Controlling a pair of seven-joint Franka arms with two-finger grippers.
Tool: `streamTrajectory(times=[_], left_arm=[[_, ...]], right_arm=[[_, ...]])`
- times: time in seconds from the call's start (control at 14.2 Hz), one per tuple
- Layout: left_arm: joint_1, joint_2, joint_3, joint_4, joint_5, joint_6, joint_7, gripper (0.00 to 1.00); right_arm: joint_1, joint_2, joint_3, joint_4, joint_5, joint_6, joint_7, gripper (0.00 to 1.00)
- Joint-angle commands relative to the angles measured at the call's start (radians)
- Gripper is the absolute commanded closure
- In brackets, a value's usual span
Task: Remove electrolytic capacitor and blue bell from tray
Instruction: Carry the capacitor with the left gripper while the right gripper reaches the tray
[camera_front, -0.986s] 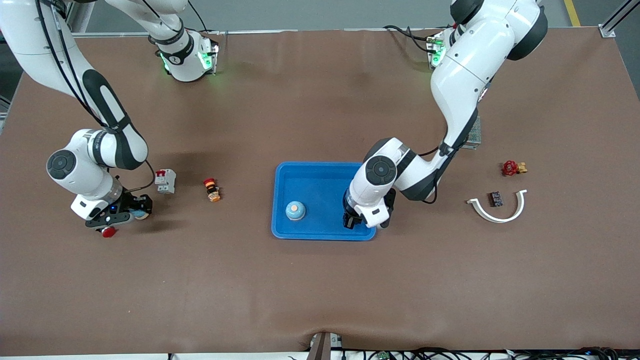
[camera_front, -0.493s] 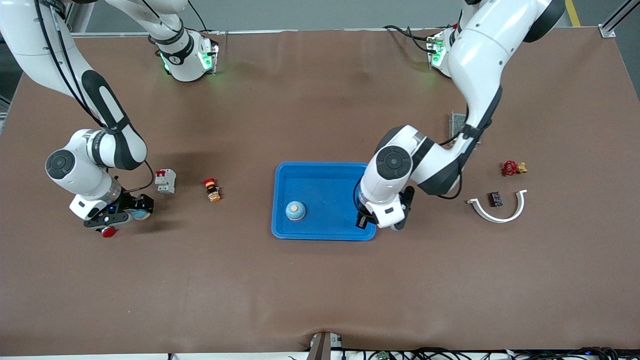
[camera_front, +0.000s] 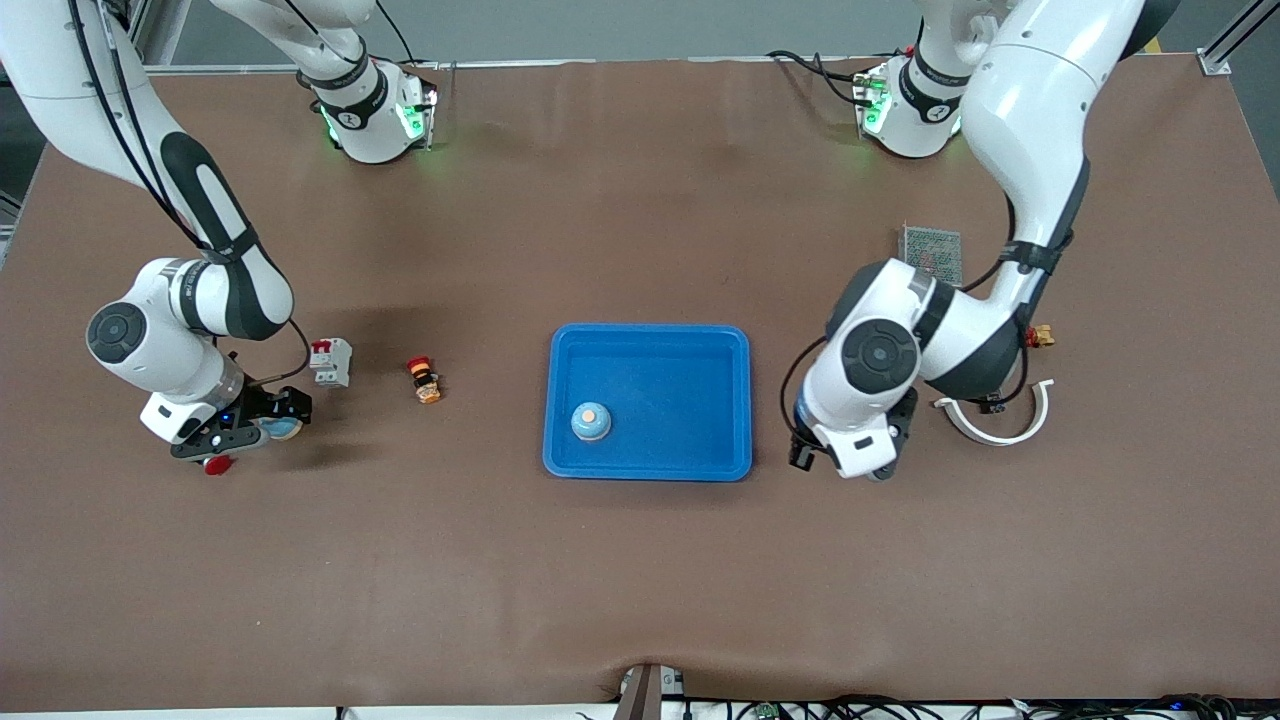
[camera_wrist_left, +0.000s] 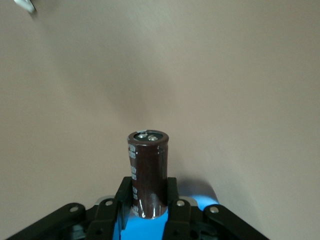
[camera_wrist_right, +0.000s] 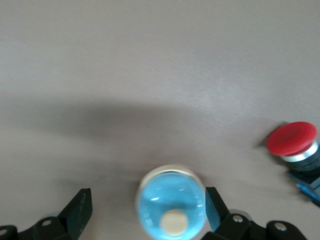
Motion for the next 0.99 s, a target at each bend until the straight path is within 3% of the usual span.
streamTrajectory(times=[0.0, 0.21, 0.56, 0.92], left_arm=[[0.074, -0.021, -0.004, -0.069, 0.008, -0.002, 0.039, 1.00], [0.143, -0.021, -0.004, -0.129, 0.045, 0.017, 0.060, 1.00], [0.215, -0.019, -0.005, -0.210, 0.152, 0.072, 0.062, 1.00], [0.244, -0.010, -0.004, -0.253, 0.154, 0.139, 0.086, 1.00]], right_arm=[[0.014, -0.055, 0.026, 0.046, 0.075, -0.154, 0.062, 0.00], [0.073, -0.078, 0.032, 0.107, 0.094, -0.271, 0.203, 0.00], [0.266, -0.118, 0.029, 0.107, 0.085, -0.274, 0.612, 0.00], [0.432, -0.104, 0.028, 0.179, 0.077, -0.274, 0.887, 0.00]])
